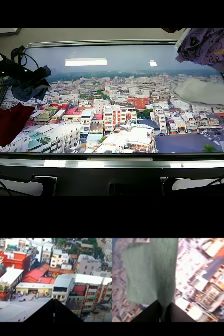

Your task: Fold the clothes and pants, and hang the long-sleeved shirts on hangers.

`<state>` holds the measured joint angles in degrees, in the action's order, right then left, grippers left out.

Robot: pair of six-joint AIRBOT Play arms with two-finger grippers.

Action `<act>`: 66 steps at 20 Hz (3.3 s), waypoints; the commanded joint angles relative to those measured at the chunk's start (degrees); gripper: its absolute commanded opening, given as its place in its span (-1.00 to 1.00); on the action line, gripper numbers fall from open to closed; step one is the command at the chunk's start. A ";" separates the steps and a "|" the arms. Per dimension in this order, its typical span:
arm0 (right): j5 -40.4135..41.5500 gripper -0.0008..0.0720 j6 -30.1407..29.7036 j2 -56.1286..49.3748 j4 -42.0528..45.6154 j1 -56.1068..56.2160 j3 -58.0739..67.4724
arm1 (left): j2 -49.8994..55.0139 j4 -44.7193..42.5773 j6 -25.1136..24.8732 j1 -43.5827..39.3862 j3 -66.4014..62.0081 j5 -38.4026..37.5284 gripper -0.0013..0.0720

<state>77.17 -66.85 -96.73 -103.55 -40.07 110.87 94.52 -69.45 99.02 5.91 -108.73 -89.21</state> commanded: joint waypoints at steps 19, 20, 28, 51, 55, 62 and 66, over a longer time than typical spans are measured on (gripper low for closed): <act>-1.57 -0.88 13.33 24.35 28.37 -8.31 -55.30 | -0.04 0.39 0.00 -0.07 -0.04 -0.48 -0.91; -1.57 -0.88 13.35 24.35 28.59 -8.31 -55.43 | -0.04 0.42 0.00 -0.07 -0.04 -0.48 -0.91; 3.76 -0.67 13.42 24.35 33.48 -8.31 -55.41 | -0.04 0.42 0.00 -0.07 -0.04 -0.42 -0.91; -16.15 -0.88 -15.23 27.74 7.69 52.26 -35.08 | -26.75 -7.10 -9.14 -2.43 29.88 17.86 -0.91; -16.46 -0.88 -15.23 27.74 8.04 56.46 -35.06 | -27.80 -7.10 -9.33 -2.51 30.56 15.39 -0.90; -17.25 -0.88 -15.23 27.74 8.50 56.28 -35.06 | -27.65 -7.10 -9.25 -2.54 30.56 15.30 -0.90; -17.27 -0.88 -15.23 27.74 8.50 56.28 -35.06 | -27.65 -7.10 -9.25 -2.54 30.56 15.30 -0.90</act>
<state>60.03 -82.06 -69.04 -94.98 16.10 75.75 66.92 -76.51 89.80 3.42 -78.22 -73.91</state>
